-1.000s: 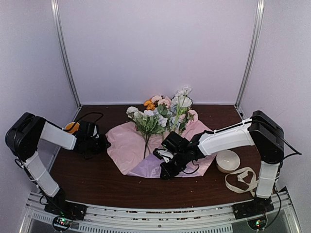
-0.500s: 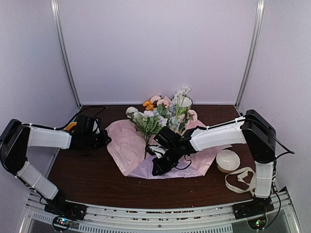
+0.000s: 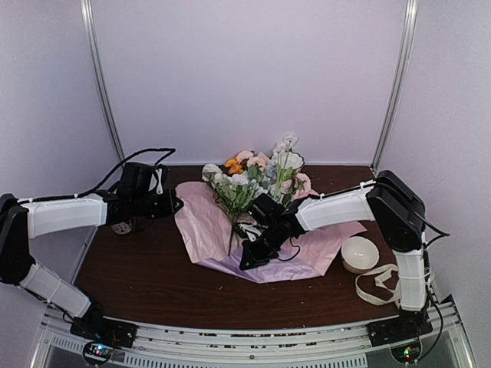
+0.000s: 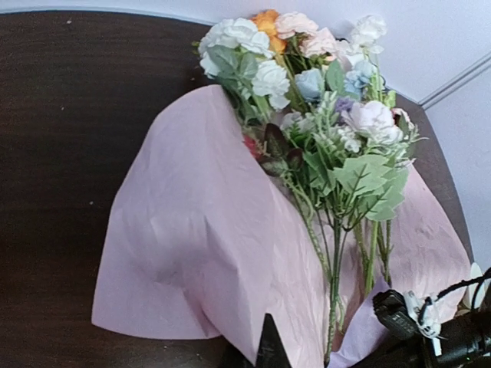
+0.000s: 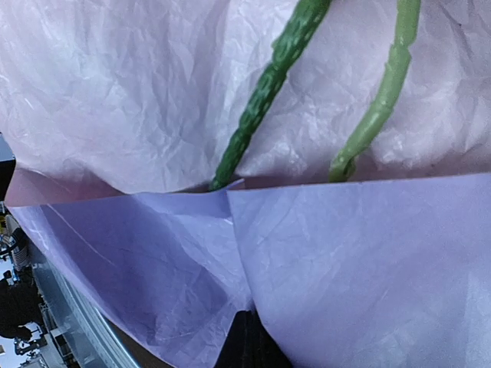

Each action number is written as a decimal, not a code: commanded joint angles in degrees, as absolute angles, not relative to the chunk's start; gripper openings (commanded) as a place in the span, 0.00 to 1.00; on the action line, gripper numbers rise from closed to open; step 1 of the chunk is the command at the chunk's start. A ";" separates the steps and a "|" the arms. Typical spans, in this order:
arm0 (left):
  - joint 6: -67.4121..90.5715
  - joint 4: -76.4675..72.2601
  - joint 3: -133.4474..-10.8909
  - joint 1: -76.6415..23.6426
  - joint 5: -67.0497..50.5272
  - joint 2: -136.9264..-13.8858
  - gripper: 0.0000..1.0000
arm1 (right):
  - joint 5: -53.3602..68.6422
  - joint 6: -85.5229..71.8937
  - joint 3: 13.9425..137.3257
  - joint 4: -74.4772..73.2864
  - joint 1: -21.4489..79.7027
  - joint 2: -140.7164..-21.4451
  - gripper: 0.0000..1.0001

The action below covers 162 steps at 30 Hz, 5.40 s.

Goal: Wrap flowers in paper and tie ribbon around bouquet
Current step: Fold the 1/4-folded wrapping paper at the center of the board, then pass from the left arm to the right, then press the fold line on the 2/3-folded wrapping paper.

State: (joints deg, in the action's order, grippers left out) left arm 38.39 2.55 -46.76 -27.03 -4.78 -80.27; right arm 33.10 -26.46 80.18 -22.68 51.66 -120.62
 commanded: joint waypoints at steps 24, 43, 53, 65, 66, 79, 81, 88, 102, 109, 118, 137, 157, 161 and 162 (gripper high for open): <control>36.24 0.87 -86.79 -37.88 -23.93 -111.52 0.00 | 33.22 -39.39 63.34 3.23 50.46 -112.43 0.00; 34.40 4.15 -92.89 -38.11 -19.71 -119.53 0.00 | 17.88 -29.40 59.09 -4.18 50.49 -91.47 0.23; 33.54 5.41 -93.58 -38.10 -18.46 -119.72 0.00 | 12.60 -26.72 68.24 -12.53 51.24 -97.31 0.53; 32.67 6.83 -94.48 -38.16 -17.49 -120.10 0.00 | 19.25 -27.05 69.08 -10.38 51.44 -100.63 0.26; 32.60 6.85 -94.44 -38.11 -17.40 -120.10 0.00 | 19.05 -27.38 68.88 -10.36 51.42 -100.59 0.13; 21.11 14.86 -98.83 -38.08 -9.37 -114.51 0.62 | 18.90 -35.35 57.88 -0.92 46.36 -100.28 0.00; 18.43 15.45 -97.37 -38.10 -7.89 -112.45 0.64 | 19.32 -36.67 56.75 0.77 45.55 -100.93 0.00; 13.07 15.99 -86.95 -38.06 -2.84 -105.27 0.67 | 21.05 -40.45 52.85 6.29 43.78 -101.52 0.00; 1.16 20.35 -84.19 -41.92 -1.50 -105.60 0.59 | 18.98 -41.08 52.16 5.03 43.77 -101.60 0.00; -4.79 18.96 -97.25 -41.24 -0.29 -116.33 0.62 | 20.80 -42.38 51.13 6.37 43.77 -104.10 0.00; -7.83 29.99 -120.95 -41.28 2.33 -136.59 0.63 | 20.71 -42.17 50.15 5.24 43.98 -104.19 0.00; -2.02 31.36 -125.70 -36.34 0.67 -136.00 0.78 | 21.62 -42.64 48.49 2.89 43.86 -104.14 0.00; 20.77 7.16 -81.00 -23.45 -25.84 -116.11 0.84 | 21.58 -40.29 51.85 -1.02 43.52 -105.54 0.00; 23.08 6.35 -82.45 -22.91 -25.92 -120.09 0.84 | 21.62 -40.17 52.21 -1.38 43.52 -105.52 0.00; 23.45 6.60 -82.98 -22.68 -25.43 -120.99 0.84 | 21.64 -40.17 52.11 -1.42 43.55 -105.48 0.00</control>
State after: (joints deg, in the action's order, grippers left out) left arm 19.75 11.88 -81.28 -23.81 -22.98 -118.87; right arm 21.96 -40.91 51.57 2.35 43.83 -104.29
